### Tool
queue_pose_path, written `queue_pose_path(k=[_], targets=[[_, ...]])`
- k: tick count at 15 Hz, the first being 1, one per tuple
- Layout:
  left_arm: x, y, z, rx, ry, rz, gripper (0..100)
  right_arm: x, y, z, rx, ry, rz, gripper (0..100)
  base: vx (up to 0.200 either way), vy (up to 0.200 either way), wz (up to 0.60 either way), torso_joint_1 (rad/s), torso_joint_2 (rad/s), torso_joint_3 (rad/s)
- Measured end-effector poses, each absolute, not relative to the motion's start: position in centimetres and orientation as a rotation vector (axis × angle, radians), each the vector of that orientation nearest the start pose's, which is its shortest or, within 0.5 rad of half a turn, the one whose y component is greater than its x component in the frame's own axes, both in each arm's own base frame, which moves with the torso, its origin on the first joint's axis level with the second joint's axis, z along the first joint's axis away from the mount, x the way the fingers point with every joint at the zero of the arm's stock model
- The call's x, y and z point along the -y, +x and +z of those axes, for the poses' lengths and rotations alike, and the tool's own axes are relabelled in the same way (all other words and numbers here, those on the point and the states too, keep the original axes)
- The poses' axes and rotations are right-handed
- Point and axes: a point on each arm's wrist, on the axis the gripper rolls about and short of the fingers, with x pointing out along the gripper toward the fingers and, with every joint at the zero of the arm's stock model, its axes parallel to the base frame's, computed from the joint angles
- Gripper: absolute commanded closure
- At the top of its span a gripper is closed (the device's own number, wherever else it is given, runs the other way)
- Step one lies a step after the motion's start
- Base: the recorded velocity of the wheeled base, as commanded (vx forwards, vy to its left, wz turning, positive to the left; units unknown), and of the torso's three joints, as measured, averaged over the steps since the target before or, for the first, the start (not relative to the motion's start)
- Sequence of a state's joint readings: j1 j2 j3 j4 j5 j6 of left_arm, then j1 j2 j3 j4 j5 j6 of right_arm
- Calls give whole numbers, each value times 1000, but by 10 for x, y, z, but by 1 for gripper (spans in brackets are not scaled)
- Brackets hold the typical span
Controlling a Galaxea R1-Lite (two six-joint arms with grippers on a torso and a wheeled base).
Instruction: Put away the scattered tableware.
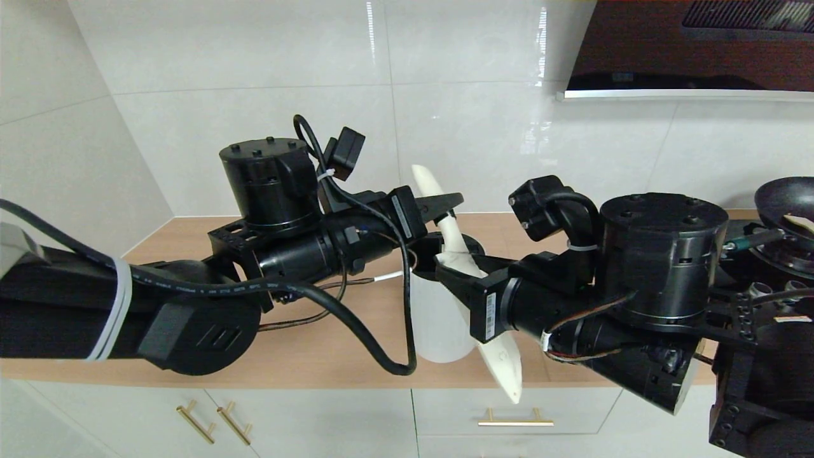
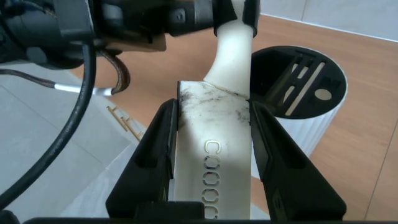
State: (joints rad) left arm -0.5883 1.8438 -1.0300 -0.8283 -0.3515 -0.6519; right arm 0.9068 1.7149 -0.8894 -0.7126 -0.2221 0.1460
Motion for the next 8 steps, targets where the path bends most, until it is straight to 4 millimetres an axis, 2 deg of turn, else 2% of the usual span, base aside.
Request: queue_pose_path(k=[8], targets=[[206, 294, 213, -292, -604, -910, 100, -247, 200, 211, -138, 94, 658, 100, 0, 0, 0, 0, 0, 0]])
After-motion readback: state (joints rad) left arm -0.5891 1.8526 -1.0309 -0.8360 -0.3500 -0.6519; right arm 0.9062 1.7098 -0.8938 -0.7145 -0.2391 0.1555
